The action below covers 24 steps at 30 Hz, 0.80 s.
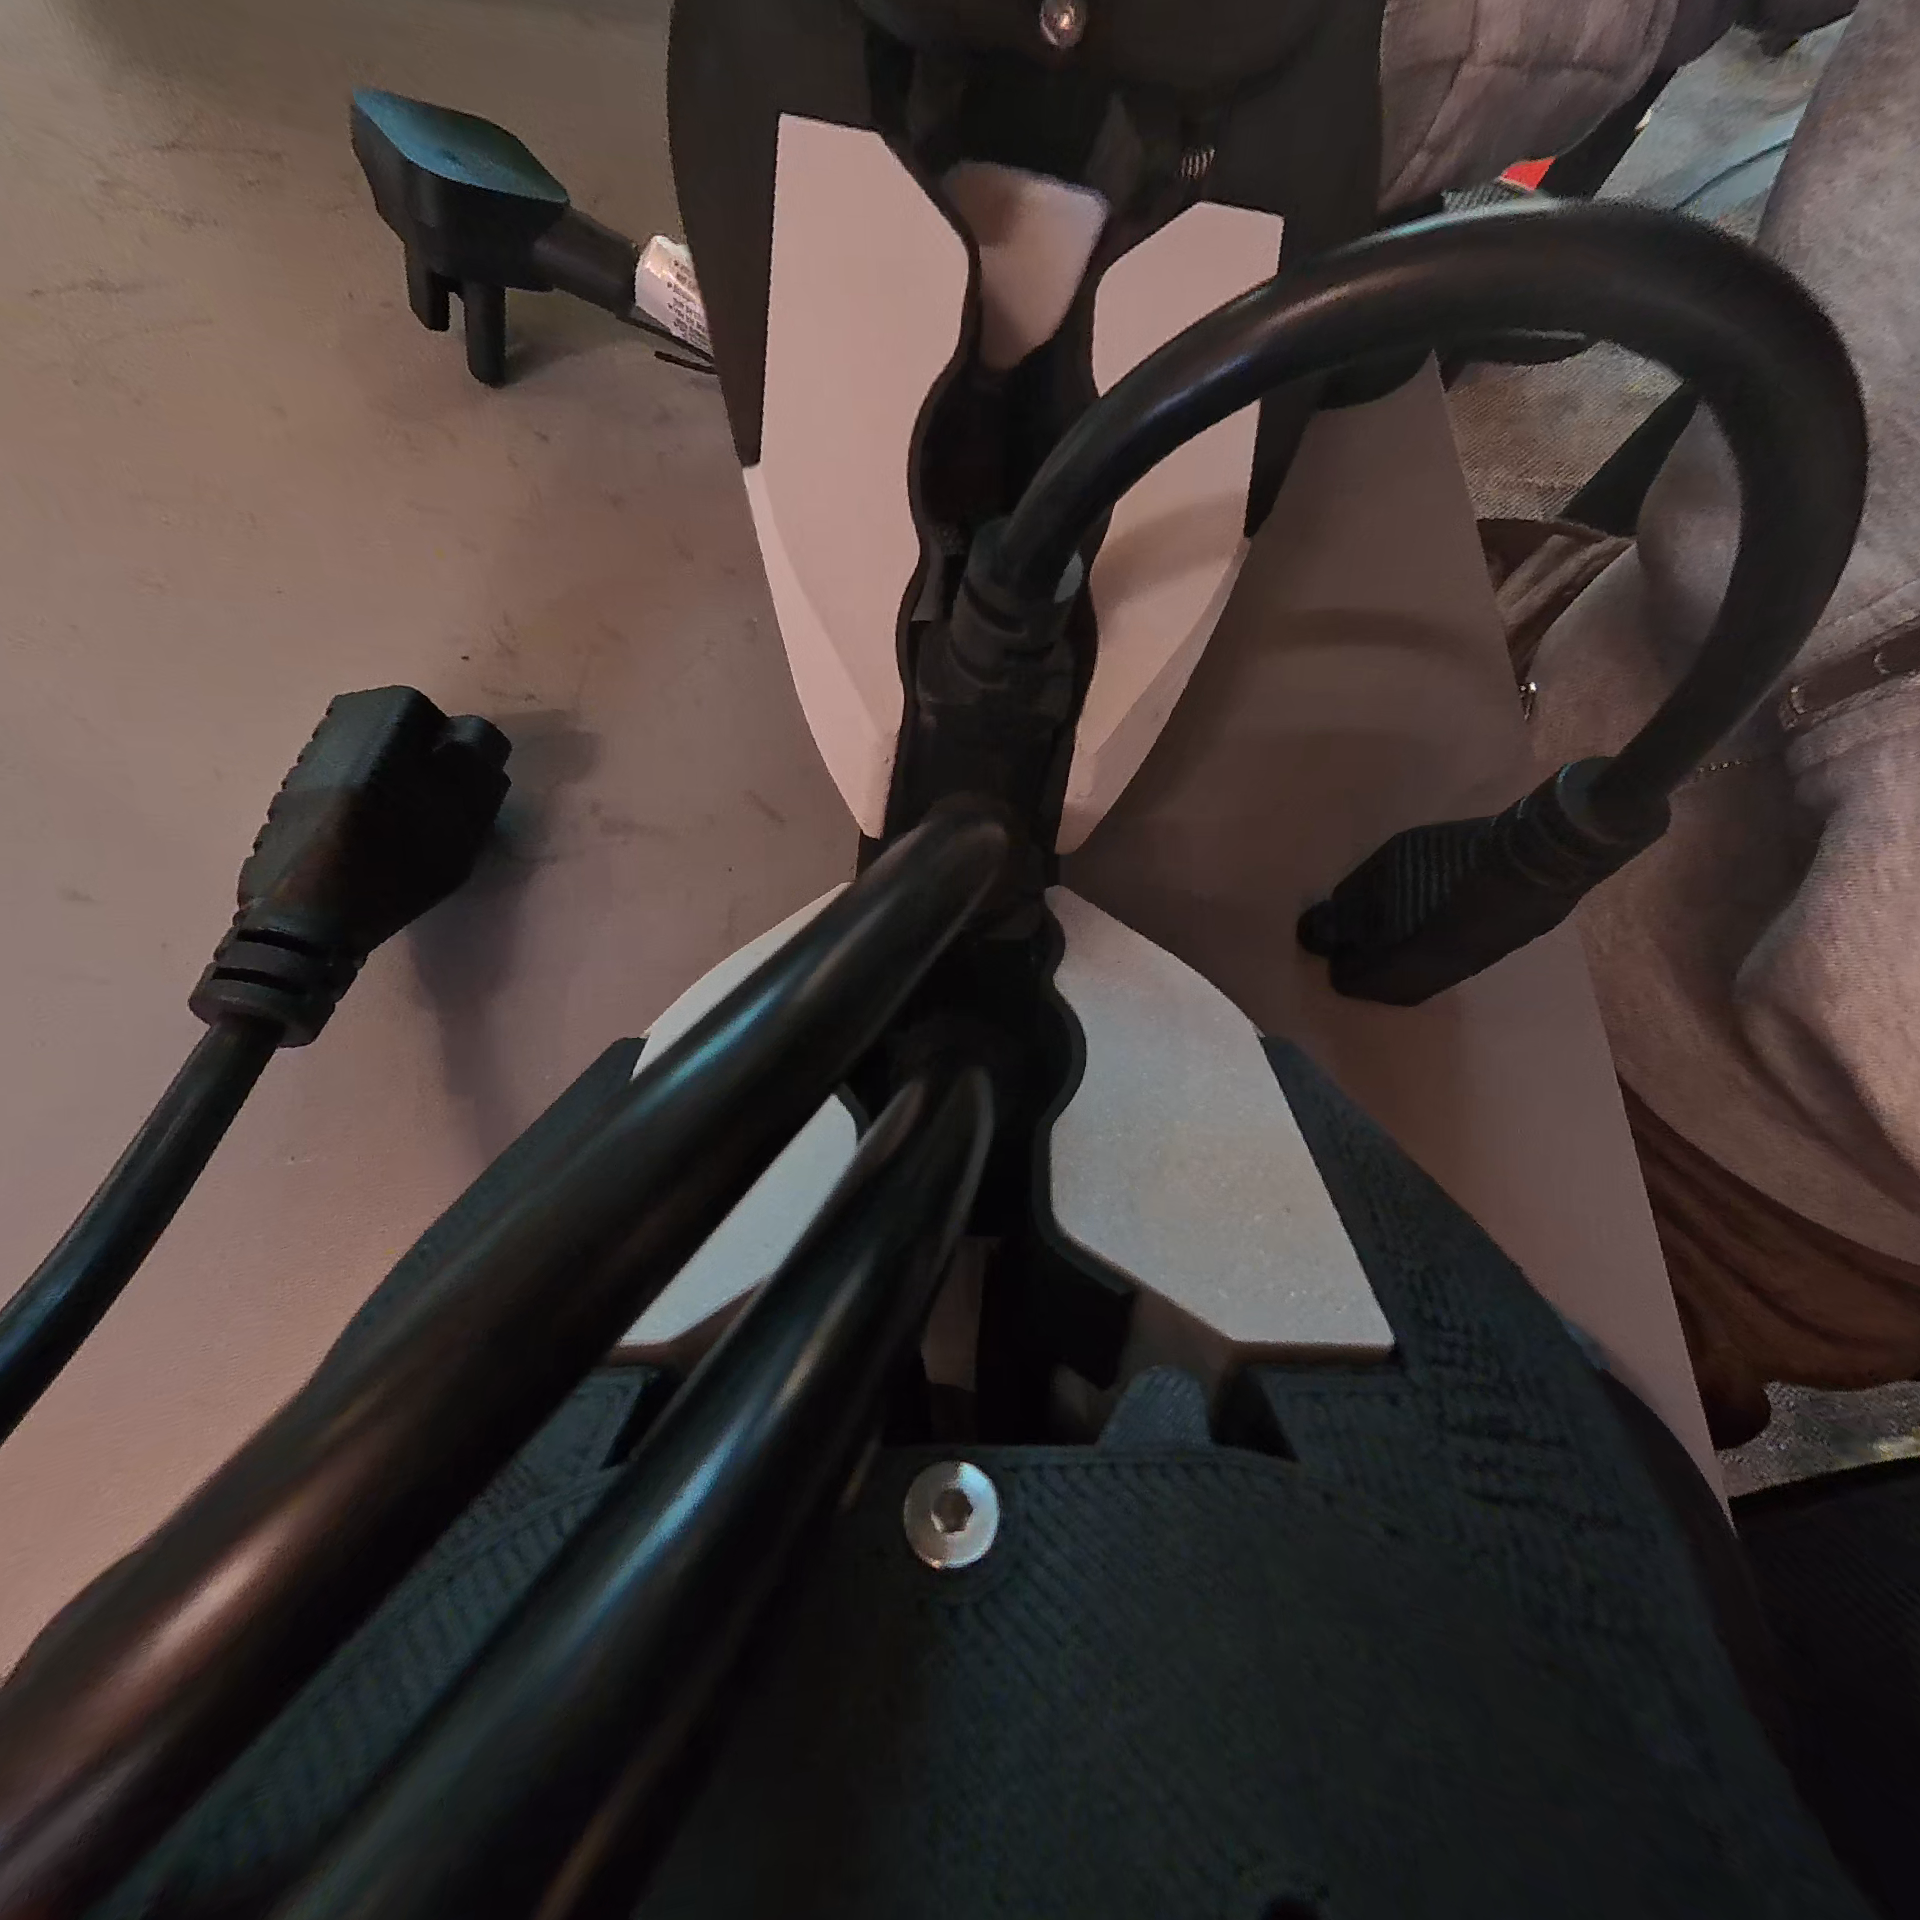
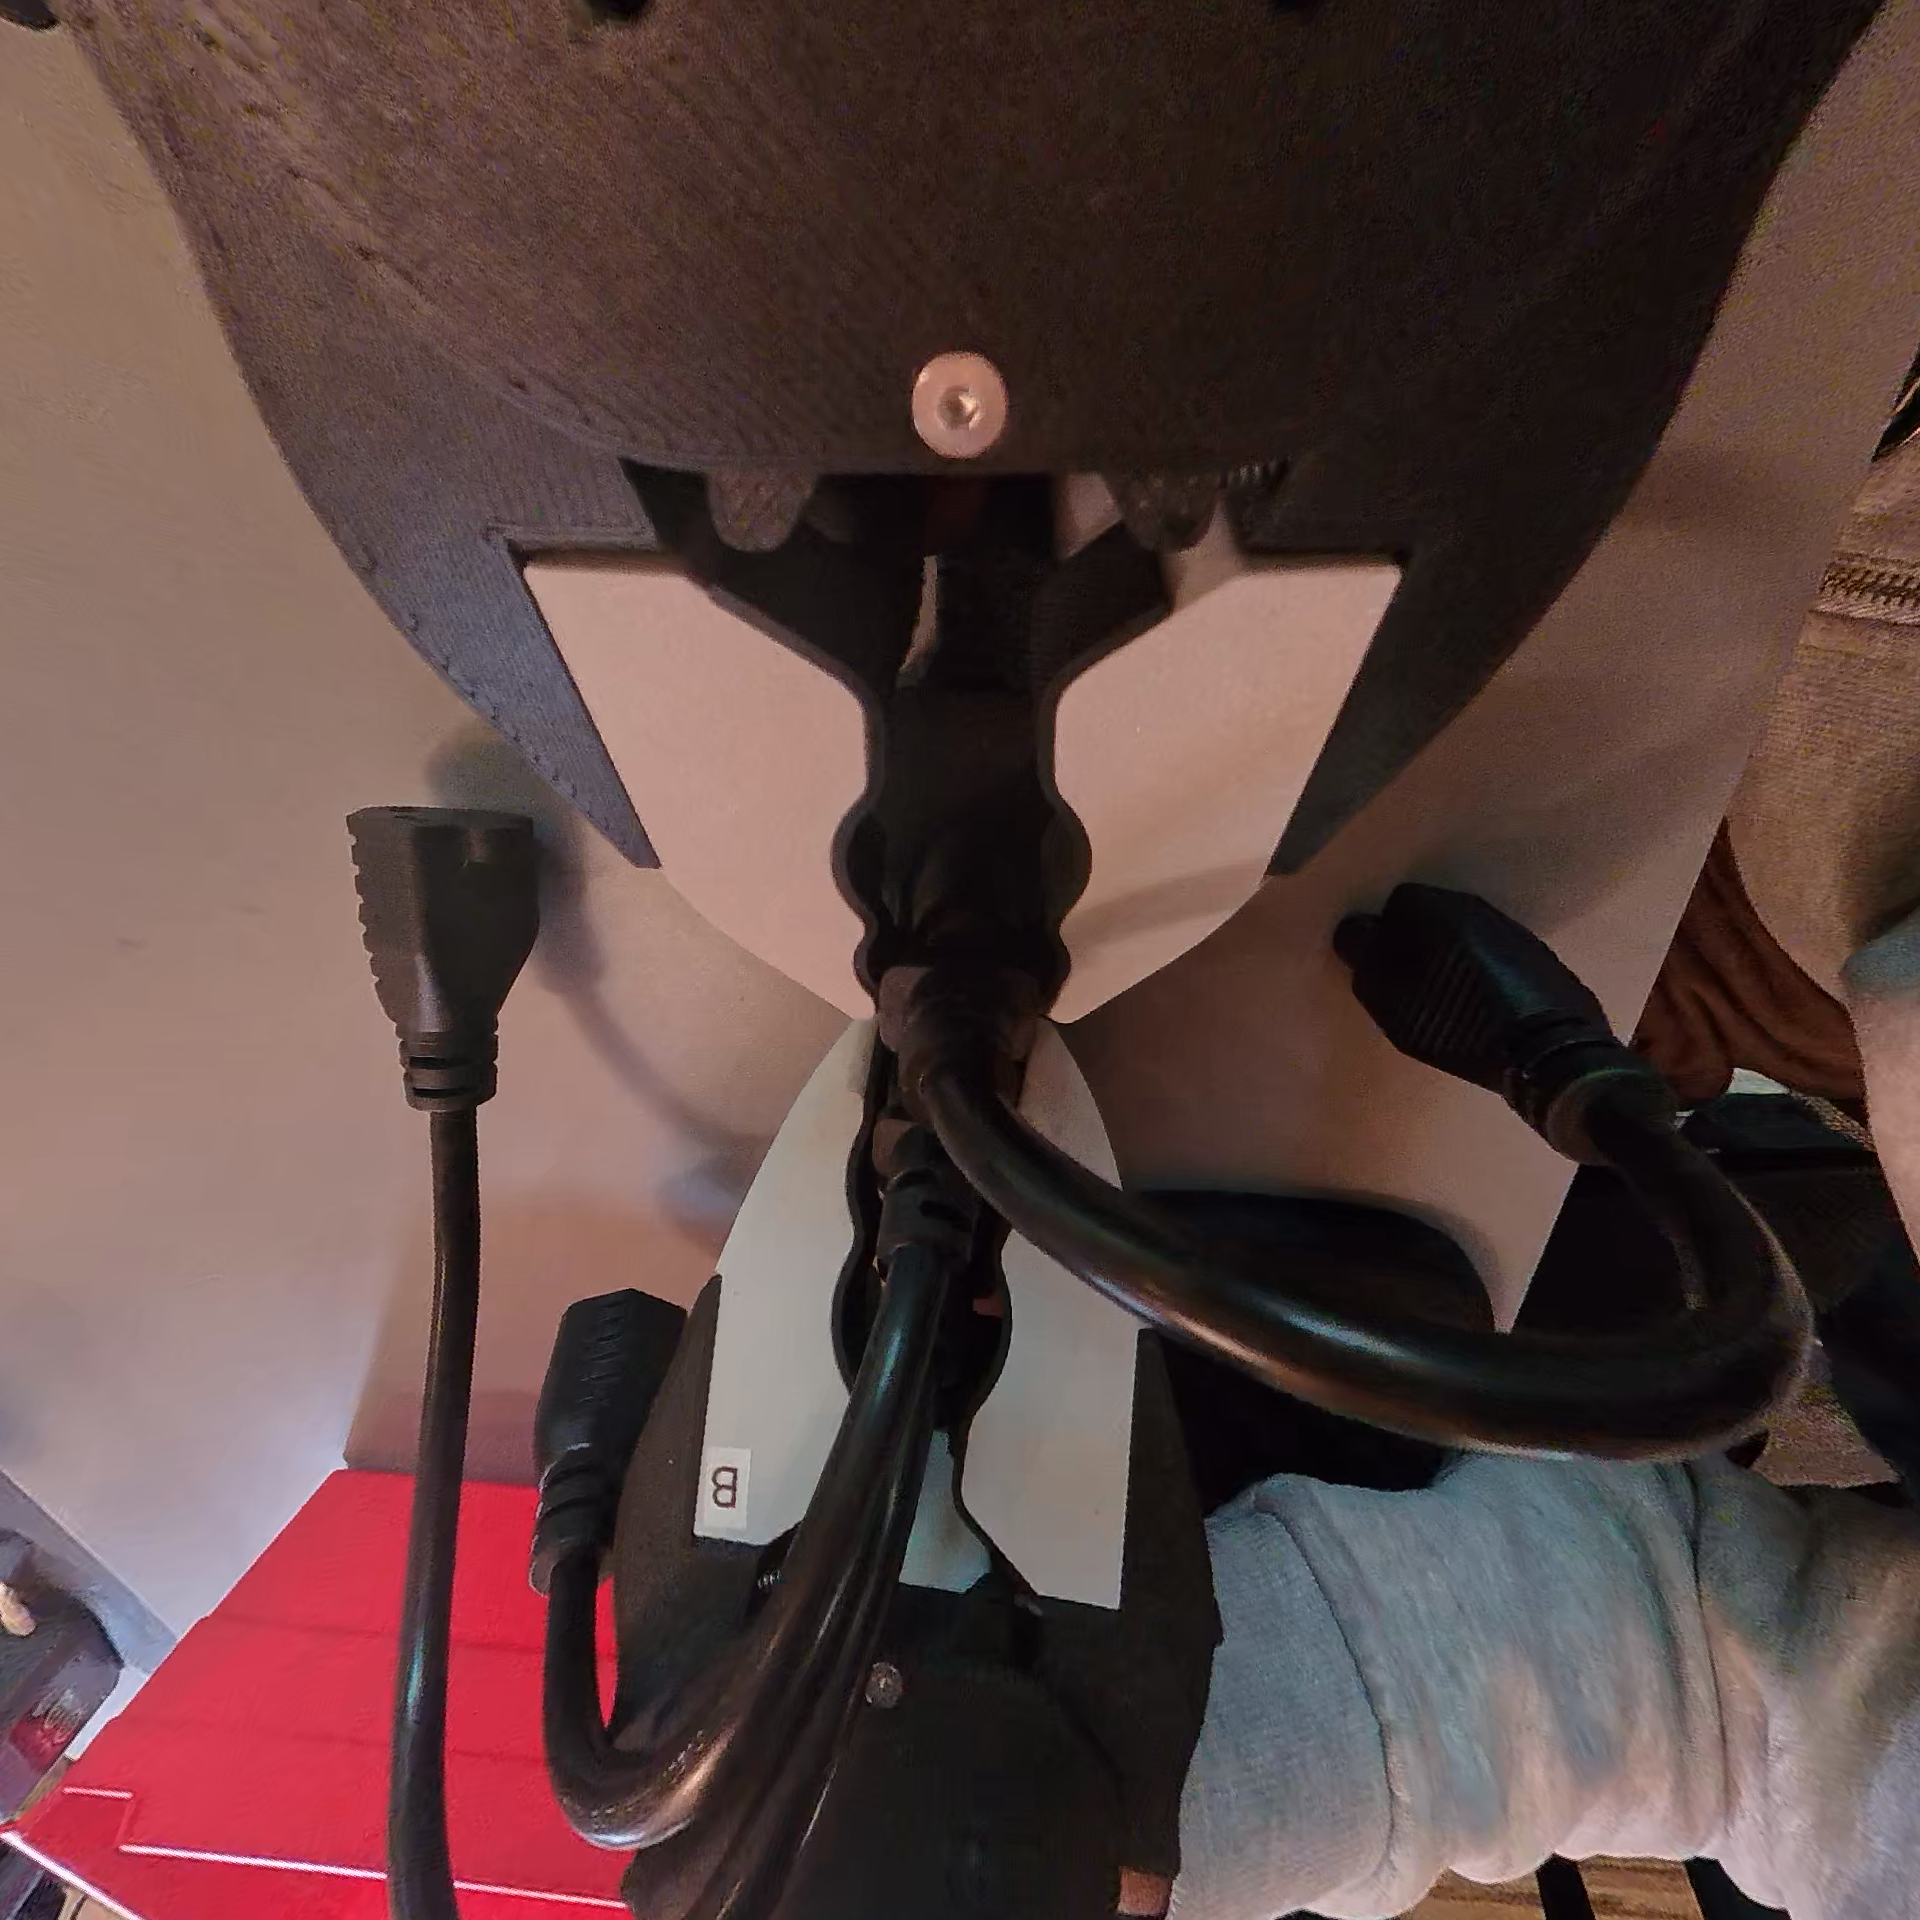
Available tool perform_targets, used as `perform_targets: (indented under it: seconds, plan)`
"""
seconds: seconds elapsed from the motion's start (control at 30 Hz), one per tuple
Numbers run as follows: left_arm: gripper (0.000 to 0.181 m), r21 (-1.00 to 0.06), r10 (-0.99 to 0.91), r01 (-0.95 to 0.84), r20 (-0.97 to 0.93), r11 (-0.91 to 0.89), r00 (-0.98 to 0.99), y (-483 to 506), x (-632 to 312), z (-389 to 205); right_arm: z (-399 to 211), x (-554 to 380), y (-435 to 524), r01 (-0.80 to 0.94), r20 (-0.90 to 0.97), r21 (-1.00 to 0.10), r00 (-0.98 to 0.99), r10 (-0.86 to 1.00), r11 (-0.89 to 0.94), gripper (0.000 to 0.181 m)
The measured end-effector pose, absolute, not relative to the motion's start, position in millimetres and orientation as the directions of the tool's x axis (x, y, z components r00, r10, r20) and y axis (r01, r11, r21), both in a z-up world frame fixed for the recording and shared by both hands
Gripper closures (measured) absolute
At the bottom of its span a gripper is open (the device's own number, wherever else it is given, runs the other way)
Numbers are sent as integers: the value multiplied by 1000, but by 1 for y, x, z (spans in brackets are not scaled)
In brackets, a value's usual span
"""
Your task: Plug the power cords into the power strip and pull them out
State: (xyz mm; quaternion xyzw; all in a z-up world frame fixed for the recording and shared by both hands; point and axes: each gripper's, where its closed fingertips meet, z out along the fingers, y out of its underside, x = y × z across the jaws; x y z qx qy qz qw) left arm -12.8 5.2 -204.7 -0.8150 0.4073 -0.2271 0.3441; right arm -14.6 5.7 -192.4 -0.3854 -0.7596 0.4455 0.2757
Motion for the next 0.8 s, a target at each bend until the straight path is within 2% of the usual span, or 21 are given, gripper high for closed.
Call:
perform_targets:
  seconds: [0.3, 0.37, 0.47, 0.8]
  plan:
    - [154, -750, -826, -511, 82, -419, 557, 5, -12, -205, -197, -12, 6, 401, -6, -879, -551, 835, 258, 153]
    - [154, -749, -825, -510, 86, -423, 559, 6, -12, -205, -201, -12, 5, 439, -40, -862, -554, 832, 251, 146]
    - [154, -749, -826, -512, 83, -421, 558, 6, -10, -205, -200, -12, 5, 412, 12, -866, -548, 836, 283, 153]
    - [154, -749, -828, -515, 80, -417, 555, 4, -13, -205, -198, -18, 2, 378, 68, -869, -547, 835, 318, 154]
